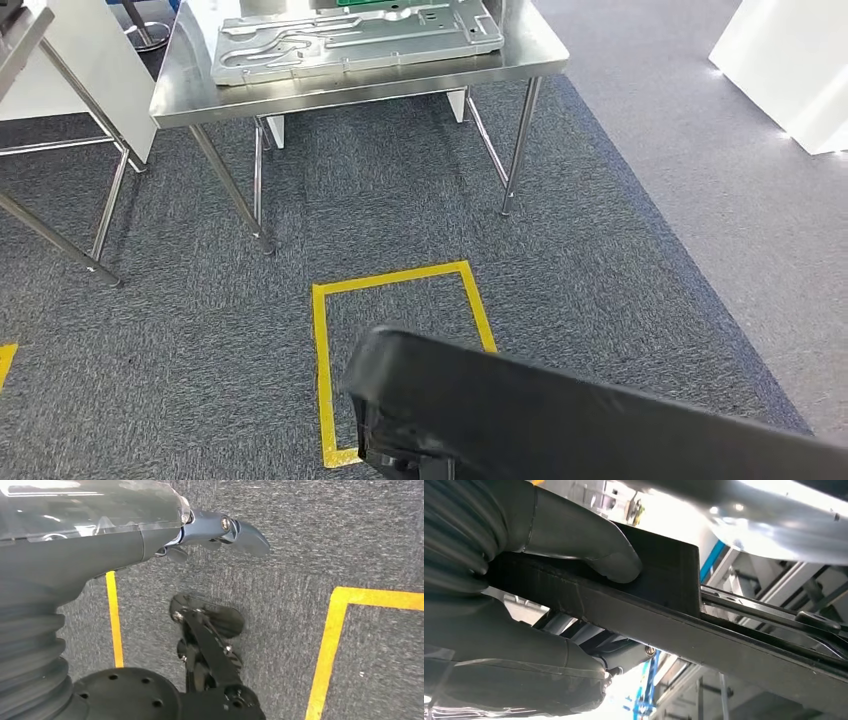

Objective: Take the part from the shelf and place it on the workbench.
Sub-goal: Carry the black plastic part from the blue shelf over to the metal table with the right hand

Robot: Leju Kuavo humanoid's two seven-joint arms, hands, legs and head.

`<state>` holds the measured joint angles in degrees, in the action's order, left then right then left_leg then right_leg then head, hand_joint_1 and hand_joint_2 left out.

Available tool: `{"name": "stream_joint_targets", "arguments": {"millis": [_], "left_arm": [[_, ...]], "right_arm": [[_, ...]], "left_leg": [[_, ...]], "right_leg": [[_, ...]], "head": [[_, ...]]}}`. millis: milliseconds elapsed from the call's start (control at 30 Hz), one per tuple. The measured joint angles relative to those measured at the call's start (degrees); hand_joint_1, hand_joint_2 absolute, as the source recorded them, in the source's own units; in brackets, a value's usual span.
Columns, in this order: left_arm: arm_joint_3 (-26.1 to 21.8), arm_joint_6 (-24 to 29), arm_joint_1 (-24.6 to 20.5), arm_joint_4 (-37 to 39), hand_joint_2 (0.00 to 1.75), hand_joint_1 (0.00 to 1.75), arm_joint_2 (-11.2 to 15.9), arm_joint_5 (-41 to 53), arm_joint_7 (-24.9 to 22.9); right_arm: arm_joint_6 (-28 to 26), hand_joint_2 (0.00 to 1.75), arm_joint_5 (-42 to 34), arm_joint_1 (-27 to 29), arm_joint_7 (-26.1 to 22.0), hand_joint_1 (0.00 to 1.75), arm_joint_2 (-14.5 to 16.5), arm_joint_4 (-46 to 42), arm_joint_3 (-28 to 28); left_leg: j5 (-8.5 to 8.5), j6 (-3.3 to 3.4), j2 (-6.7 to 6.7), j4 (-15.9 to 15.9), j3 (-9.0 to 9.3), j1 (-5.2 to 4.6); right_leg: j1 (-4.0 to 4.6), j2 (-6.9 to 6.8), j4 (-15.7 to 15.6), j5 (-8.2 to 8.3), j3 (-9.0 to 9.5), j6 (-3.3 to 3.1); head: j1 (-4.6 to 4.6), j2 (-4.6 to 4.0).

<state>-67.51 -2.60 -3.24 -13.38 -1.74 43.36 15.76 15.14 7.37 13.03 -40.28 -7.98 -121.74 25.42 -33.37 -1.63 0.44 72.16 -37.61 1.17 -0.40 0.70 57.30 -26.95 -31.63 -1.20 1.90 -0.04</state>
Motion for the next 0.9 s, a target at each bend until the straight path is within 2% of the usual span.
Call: {"name": "stream_joint_targets", "arguments": {"millis": [67, 100, 133, 233, 300, 333, 400, 433, 467, 500, 567, 600, 633, 733, 800, 833, 900], "left_arm": [[-0.05, 0.00, 0.01, 0.00, 1.75, 0.00, 0.11, 0.03, 0.00], [-0.09, 0.00, -0.04, 0.00, 1.75, 0.00, 0.18, 0.07, 0.00], [-0.11, 0.00, -0.07, 0.00, 1.75, 0.00, 0.25, 0.16, 0.01], [-0.14, 0.00, -0.09, 0.00, 1.75, 0.00, 0.28, 0.58, 0.03], [-0.14, -0.07, -0.12, 0.00, 1.75, 0.00, 0.28, 0.88, 0.10], [-0.14, -0.10, -0.13, 0.00, 1.75, 0.00, 0.27, 0.99, 0.14], [-0.14, -0.15, -0.12, 0.00, 1.75, 0.00, 0.30, 1.17, 0.17], [-0.14, -0.16, -0.11, 0.00, 1.75, 0.00, 0.30, 1.26, 0.17], [-0.14, -0.22, -0.12, 0.00, 1.75, 0.00, 0.29, 1.39, 0.17], [-0.14, -0.31, -0.12, 0.00, 1.75, 0.00, 0.29, 1.53, 0.17], [-0.14, -0.54, -0.13, 0.00, 1.75, 0.00, 0.28, 1.74, 0.17], [-0.14, -0.62, -0.15, 0.00, 1.75, 0.00, 0.29, 1.79, 0.17], [-0.14, -0.66, -0.17, 0.00, 1.75, 0.00, 0.31, 1.82, 0.18], [-0.14, -0.72, -0.29, 0.00, 1.75, 0.00, 0.38, 2.05, 0.20], [-0.13, -0.77, -0.37, 0.00, 1.75, 0.00, 0.42, 2.26, 0.20], [-0.13, -0.81, -0.40, 0.00, 1.75, 0.00, 0.43, 2.34, 0.20], [-0.11, -0.87, -0.38, 0.00, 1.75, 0.00, 0.45, 2.60, 0.20]], "right_arm": [[-0.67, 1.75, 0.02, -0.05, 0.00, 1.75, 0.00, 0.01, 0.26], [-0.86, 1.75, 0.08, -0.08, 0.00, 1.75, -0.01, 0.01, 0.37], [-1.01, 1.75, 0.16, -0.12, 0.00, 1.75, -0.01, 0.02, 0.46], [-1.45, 1.75, 0.42, -0.23, 0.00, 1.75, -0.02, 0.02, 0.71], [-1.63, 1.75, 0.69, -0.43, 0.00, 1.75, -0.02, 0.02, 0.76], [-1.66, 1.75, 0.90, -0.53, 0.00, 1.75, -0.02, 0.02, 0.77], [-1.58, 1.75, 1.32, -0.67, 0.00, 1.75, -0.02, 0.08, 0.77], [-1.52, 1.75, 1.47, -0.67, 0.00, 1.75, -0.02, 0.11, 0.77], [-1.46, 1.75, 1.58, -0.68, 0.00, 1.75, -0.02, 0.15, 0.77], [-1.40, 1.75, 1.67, -0.69, 0.00, 1.75, -0.02, 0.17, 0.77], [-1.24, 1.75, 1.83, -0.74, 0.00, 1.75, -0.02, 0.17, 0.77], [-1.14, 1.75, 1.91, -0.78, 0.00, 1.75, -0.01, 0.16, 0.77], [-1.05, 1.75, 1.97, -0.83, 0.00, 1.75, -0.01, 0.15, 0.77], [-0.71, 1.75, 2.03, -0.88, 0.00, 1.75, 0.01, 0.12, 0.77], [-0.51, 1.75, 2.03, -0.97, 0.00, 1.75, 0.04, 0.08, 0.77], [-0.47, 1.75, 2.04, -1.04, 0.00, 1.75, 0.07, 0.07, 0.77], [-0.38, 1.75, 2.06, -1.16, 0.00, 1.75, 0.14, 0.08, 0.77]], "left_leg": [[4.56, 0.71, -0.29, -8.13, 3.28, -0.18], [5.83, 1.08, -0.48, -11.42, 4.62, -0.32], [6.36, 1.41, -0.64, -13.40, 5.40, -0.50], [6.45, 2.20, -0.64, -14.52, 5.76, -0.62], [6.75, 2.87, -0.46, -15.07, 6.10, -0.29], [6.82, 3.10, -0.34, -15.23, 6.22, -0.17], [6.70, 3.27, -0.17, -15.23, 6.22, -0.18], [6.62, 3.24, -0.10, -15.21, 6.26, -0.18], [6.51, 3.16, -0.05, -15.19, 6.36, -0.16], [6.37, 3.03, -0.04, -15.17, 6.54, -0.12], [5.98, 2.56, -0.04, -15.10, 7.03, -0.10], [5.74, 2.22, -0.05, -15.01, 7.21, -0.19], [5.54, 1.85, -0.04, -14.95, 7.32, -0.29], [5.12, 0.75, 0.14, -15.01, 7.51, -0.32], [3.73, 0.22, 0.14, -13.06, 6.90, -0.13], [2.19, 0.06, 0.09, -10.33, 5.69, -0.07], [-1.39, -0.09, 0.05, -2.29, 1.65, -0.05]], "right_leg": [[0.22, 0.40, 0.10, -0.40, 0.52, 0.16], [0.30, 0.54, 0.19, -0.58, 0.62, 0.35], [0.32, 0.64, 0.26, -0.70, 0.60, 0.61], [0.14, 0.72, 0.35, -0.88, 0.49, 1.58], [0.09, 0.34, 2.65, -2.43, -0.40, 2.12], [-0.05, 0.12, 5.56, -4.04, -1.77, 2.35], [-0.31, -0.09, 13.39, -7.49, -5.96, 2.79], [-0.48, -0.14, 16.19, -8.12, -7.62, 3.00], [-0.65, -0.23, 16.90, -7.55, -8.28, 3.17], [-0.80, -0.34, 15.26, -5.89, -7.72, 3.27], [-1.02, -0.80, 7.45, -1.58, -4.13, 3.28], [-0.96, -0.97, 3.98, -0.25, -2.49, 3.13], [-0.84, -1.06, 1.75, 0.35, -1.47, 2.91], [-0.57, -0.74, 0.74, 0.21, -1.12, 1.87], [-0.71, -0.65, 0.44, 0.24, -0.83, 1.03], [-0.75, -0.66, 0.32, 0.21, -0.68, 0.64], [-0.47, -0.65, 0.33, -0.02, -0.58, 0.14]], "head": [[-0.03, 0.00], [-0.04, 0.00], [-0.05, 0.00], [-0.05, 0.00], [-0.19, 0.00], [-0.27, 0.00], [-0.38, 0.00], [-0.38, 0.00], [-0.38, 0.00], [-0.38, 0.00], [-0.39, 0.00], [-0.39, 0.00], [-0.37, 0.00], [-0.31, 0.00], [-0.30, 0.00], [-0.29, 0.00], [-0.27, 0.00]]}}
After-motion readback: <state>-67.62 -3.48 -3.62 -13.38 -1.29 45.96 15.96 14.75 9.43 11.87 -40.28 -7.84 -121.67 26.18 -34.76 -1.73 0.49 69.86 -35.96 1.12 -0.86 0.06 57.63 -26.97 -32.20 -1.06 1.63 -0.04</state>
